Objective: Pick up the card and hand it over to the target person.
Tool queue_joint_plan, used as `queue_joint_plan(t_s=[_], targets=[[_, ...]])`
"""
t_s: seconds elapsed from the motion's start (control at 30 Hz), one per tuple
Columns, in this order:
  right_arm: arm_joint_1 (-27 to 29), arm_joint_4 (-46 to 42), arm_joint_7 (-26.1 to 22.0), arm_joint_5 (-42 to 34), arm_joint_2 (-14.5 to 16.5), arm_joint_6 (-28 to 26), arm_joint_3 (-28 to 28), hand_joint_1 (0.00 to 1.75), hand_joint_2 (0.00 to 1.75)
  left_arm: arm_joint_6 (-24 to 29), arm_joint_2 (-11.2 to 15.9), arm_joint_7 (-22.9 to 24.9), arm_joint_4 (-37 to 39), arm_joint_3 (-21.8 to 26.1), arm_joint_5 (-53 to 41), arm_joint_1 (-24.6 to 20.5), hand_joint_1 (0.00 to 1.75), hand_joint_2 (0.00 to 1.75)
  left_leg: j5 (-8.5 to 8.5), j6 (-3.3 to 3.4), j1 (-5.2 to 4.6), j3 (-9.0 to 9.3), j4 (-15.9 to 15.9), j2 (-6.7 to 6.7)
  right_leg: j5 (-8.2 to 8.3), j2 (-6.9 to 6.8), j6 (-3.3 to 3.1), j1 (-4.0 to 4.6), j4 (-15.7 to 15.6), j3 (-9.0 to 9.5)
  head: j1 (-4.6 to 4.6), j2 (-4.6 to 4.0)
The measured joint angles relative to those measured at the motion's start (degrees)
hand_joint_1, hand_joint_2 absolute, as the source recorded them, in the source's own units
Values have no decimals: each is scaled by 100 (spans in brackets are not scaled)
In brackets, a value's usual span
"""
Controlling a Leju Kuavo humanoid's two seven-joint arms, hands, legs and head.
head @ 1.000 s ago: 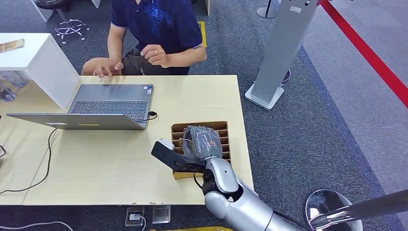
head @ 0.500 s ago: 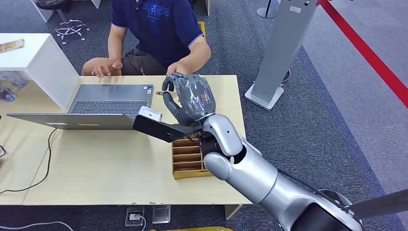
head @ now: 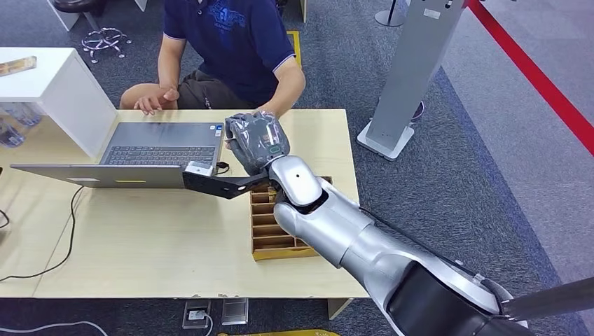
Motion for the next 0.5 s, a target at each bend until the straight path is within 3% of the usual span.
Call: queue_joint_plan(t_s=[0.07,0.5], targets=[[2,-47,22,-18,-51,-2,-7,0,175,-2,6,16,0,-81,-59,-26,0,0,-5,1,0,-8,11,-6,-5,-6,3,0,8,-6,0,0],[48,-744,-129,-614,-219,-39,-348,0,175,-14,-2,-68,-1,29,210,20,0,0,-7,2,1,-15,18,-2,-6,-2,3,0,13,-15,0,0]])
